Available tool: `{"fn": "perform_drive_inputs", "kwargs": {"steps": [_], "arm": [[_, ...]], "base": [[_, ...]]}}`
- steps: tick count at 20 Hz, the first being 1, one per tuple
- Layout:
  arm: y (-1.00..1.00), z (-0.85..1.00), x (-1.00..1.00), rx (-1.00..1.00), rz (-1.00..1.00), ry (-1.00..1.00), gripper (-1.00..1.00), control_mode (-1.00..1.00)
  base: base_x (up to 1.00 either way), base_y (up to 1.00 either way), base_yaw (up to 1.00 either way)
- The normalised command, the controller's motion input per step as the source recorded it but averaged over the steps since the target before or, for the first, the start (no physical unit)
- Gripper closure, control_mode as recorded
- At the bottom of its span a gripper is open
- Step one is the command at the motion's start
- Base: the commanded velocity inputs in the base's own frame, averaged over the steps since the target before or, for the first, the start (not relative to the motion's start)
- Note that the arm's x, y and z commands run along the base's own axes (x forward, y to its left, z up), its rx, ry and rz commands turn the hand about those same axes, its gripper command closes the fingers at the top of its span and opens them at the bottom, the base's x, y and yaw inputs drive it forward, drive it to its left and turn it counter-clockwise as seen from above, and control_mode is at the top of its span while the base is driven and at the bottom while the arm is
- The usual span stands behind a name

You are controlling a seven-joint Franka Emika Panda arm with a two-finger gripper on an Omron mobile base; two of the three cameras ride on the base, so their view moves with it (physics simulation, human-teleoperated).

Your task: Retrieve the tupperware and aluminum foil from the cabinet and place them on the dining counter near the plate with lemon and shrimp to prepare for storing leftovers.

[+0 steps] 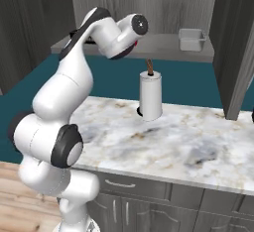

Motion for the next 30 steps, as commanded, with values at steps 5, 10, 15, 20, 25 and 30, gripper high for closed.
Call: {"fn": "perform_drive_inputs", "kwargs": {"steps": [5,10,15,20,25,30], "arm": [[0.27,0.00,0.40,0.00,0.00,0.03,-1.00,-1.00],[0.21,0.00,0.40,0.00,0.00,0.05,-1.00,-1.00],[0.03,0.00,0.36,0.00,0.01,0.04,-1.00,-1.00],[0.00,0.00,0.29,0.00,0.02,0.01,-1.00,-1.00],[0.00,0.00,0.21,0.00,0.06,0.03,-1.00,-1.00],[0.00,-0.02,0.19,0.00,0.09,0.04,-1.00,-1.00]], "base": [[0.00,0.00,0.00],[0.00,0.00,0.00],[0.00,0.00,0.00],[0.00,0.00,0.00],[0.00,0.00,0.00],[0.00,0.00,0.00]]}}
